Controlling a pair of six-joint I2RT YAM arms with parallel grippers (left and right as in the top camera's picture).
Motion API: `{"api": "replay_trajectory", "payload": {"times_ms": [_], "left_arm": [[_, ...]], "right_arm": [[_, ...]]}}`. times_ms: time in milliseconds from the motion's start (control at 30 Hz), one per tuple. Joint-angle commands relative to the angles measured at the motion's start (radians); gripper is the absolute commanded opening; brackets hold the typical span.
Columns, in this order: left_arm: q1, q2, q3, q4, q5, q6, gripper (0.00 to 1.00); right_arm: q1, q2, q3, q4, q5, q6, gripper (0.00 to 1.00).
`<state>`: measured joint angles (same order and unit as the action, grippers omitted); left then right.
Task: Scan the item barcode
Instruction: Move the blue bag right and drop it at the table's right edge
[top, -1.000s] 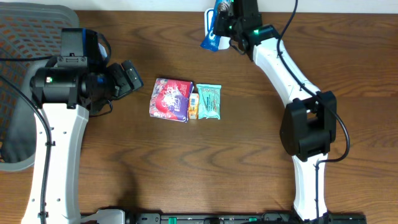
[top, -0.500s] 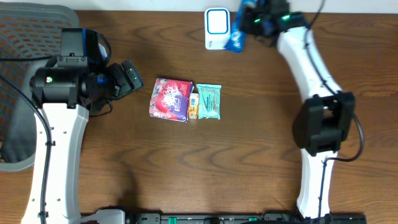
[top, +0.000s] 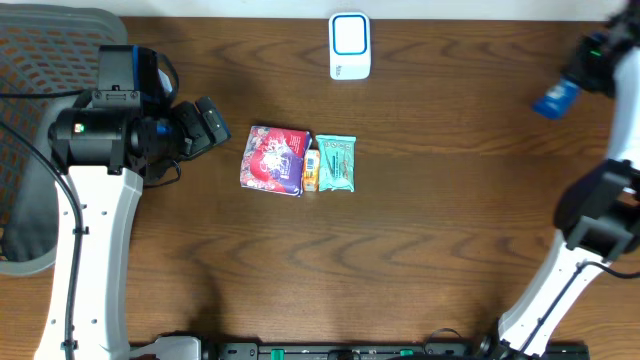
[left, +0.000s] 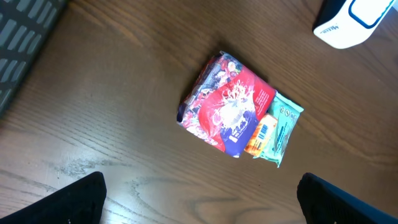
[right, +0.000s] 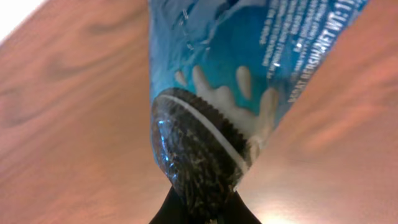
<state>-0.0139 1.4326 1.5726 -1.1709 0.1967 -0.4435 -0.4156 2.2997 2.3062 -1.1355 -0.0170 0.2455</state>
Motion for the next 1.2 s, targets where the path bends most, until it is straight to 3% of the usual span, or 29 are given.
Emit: {"api": "replay_trajectory", "payload": {"times_ms": [0,67,100,267,500,867,900,967,1167], "left_arm": [[0.004,-0.002,0.007,-0.003,-0.006,0.009,0.98],[0.004,-0.002,0.007,-0.003,-0.006,0.009,0.98],[0.004,-0.002,0.007,-0.003,-0.006,0.009,0.98],[0.004,-0.002,0.007,-0.003,-0.006,0.009,0.98],[0.004,-0.002,0.007,-0.003,-0.006,0.009,0.98],[0.004,-0.002,0.007,-0.003,-0.006,0.009,0.98],[0.004,-0.002,0.007,-0.002,-0.006,0.009,0.98],[0.004,-0.002,0.007,-0.002,-0.006,0.009,0.98],[0.004,-0.002,0.007,-0.003,-0.006,0.009,0.98]], "right_arm": [[-0.083,-0.003,-0.005,-0.010,0.053,-0.097,0.15],[-0.136,-0.003,-0.005,-0.020,0.041,-0.097,0.64],[-0.153,-0.003,-0.005,-0.026,0.029,-0.097,0.71],[-0.190,-0.003,-0.005,-0.043,-0.114,-0.098,0.76],[-0.105,-0.003,-0.005,-0.072,-0.328,-0.135,0.75],[0.217,-0.003,-0.008,-0.208,-0.333,-0.170,0.78],[0.249,-0.003,-0.011,-0.218,-0.333,-0.176,0.80],[0.323,-0.003,-0.013,-0.244,-0.333,-0.176,0.99],[0.514,-0.002,-0.075,-0.242,-0.340,-0.164,0.99]]}}
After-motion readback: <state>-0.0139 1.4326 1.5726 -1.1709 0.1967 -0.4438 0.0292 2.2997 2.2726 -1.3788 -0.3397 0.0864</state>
